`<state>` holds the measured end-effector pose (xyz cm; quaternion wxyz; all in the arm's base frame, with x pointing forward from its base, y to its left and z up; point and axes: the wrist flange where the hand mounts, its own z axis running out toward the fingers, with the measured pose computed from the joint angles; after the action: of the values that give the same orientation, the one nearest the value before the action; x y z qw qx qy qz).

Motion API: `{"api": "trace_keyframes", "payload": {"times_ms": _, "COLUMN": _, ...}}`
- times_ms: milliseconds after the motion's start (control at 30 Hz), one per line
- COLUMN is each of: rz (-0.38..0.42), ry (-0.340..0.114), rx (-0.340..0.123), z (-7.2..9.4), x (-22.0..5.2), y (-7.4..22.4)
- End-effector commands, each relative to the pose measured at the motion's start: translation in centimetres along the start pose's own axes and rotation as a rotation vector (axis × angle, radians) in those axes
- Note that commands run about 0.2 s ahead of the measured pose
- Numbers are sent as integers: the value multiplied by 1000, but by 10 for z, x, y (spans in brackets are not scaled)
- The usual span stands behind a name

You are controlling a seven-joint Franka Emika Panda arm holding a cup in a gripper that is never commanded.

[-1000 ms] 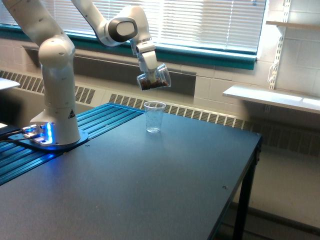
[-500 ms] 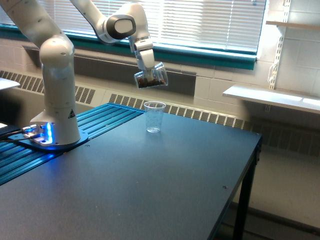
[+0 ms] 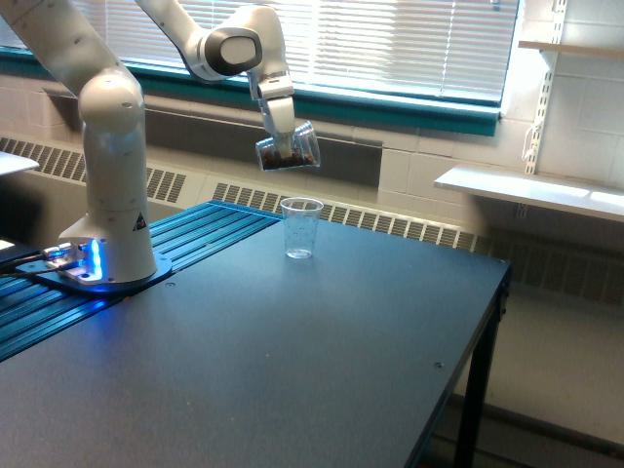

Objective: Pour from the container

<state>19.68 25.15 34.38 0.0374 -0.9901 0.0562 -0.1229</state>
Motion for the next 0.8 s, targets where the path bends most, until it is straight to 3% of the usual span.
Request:
{"api": "trace_keyframes", "payload": {"times_ms": 33, "rz": 40, "ry": -27, "rx": -33, "z": 13, "x": -7, "y": 10}}
{"api": "trace_keyframes", "payload": {"times_ms": 800, "rz": 128, "ry": -97, "rx": -39, "z": 19, "x": -16, "y": 1}}
